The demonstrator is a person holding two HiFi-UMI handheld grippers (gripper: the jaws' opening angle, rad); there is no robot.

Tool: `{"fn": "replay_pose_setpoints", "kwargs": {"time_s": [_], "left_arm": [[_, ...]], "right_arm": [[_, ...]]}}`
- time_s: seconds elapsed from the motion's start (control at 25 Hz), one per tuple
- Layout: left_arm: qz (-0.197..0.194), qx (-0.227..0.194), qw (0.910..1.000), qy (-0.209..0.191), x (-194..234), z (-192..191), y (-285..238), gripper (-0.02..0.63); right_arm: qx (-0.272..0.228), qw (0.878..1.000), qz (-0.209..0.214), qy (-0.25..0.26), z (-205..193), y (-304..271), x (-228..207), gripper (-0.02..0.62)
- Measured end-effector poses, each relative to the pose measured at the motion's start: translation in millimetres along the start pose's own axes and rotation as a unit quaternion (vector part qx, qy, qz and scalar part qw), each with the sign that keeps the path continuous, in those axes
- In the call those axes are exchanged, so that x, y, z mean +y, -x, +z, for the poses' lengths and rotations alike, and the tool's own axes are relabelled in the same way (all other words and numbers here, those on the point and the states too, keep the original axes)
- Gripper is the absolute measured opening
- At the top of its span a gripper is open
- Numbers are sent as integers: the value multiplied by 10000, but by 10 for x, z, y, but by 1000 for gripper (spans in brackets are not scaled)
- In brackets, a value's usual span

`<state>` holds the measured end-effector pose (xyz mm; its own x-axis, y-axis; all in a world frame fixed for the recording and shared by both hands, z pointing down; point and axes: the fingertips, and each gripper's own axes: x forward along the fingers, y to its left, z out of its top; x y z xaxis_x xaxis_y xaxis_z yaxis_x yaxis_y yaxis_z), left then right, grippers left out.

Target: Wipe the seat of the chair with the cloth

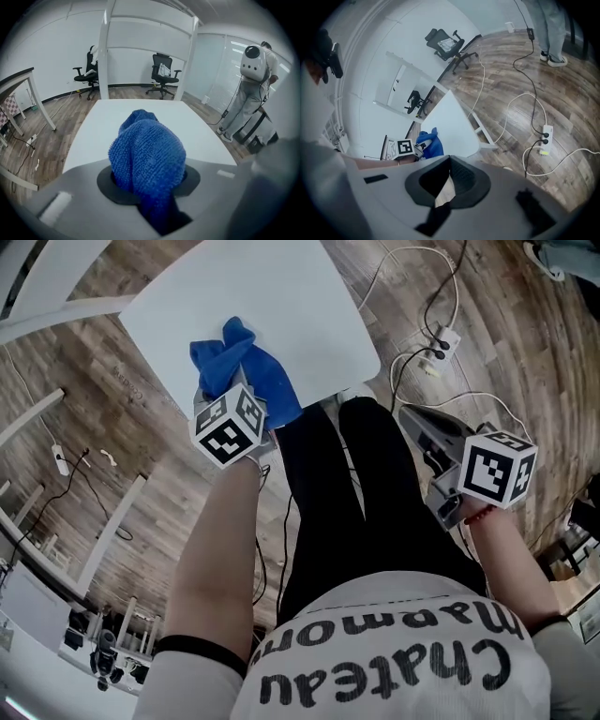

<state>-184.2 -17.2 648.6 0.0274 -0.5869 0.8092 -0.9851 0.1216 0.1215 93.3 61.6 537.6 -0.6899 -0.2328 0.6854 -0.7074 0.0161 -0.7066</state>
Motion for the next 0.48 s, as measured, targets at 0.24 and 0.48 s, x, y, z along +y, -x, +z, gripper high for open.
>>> {"fn": "replay_pose_setpoints", "kwargs": {"time_s": [0.24,0.48], "left_arm": [[-238,85,9992,-310,-653,69,-148,129],[-442,134,9979,-449,-1210,166,-293,129]], "right_arm": [[-361,9988,-106,-303,92,300,-336,12],[-755,9946,-192,-685,101,588,-606,12]]}}
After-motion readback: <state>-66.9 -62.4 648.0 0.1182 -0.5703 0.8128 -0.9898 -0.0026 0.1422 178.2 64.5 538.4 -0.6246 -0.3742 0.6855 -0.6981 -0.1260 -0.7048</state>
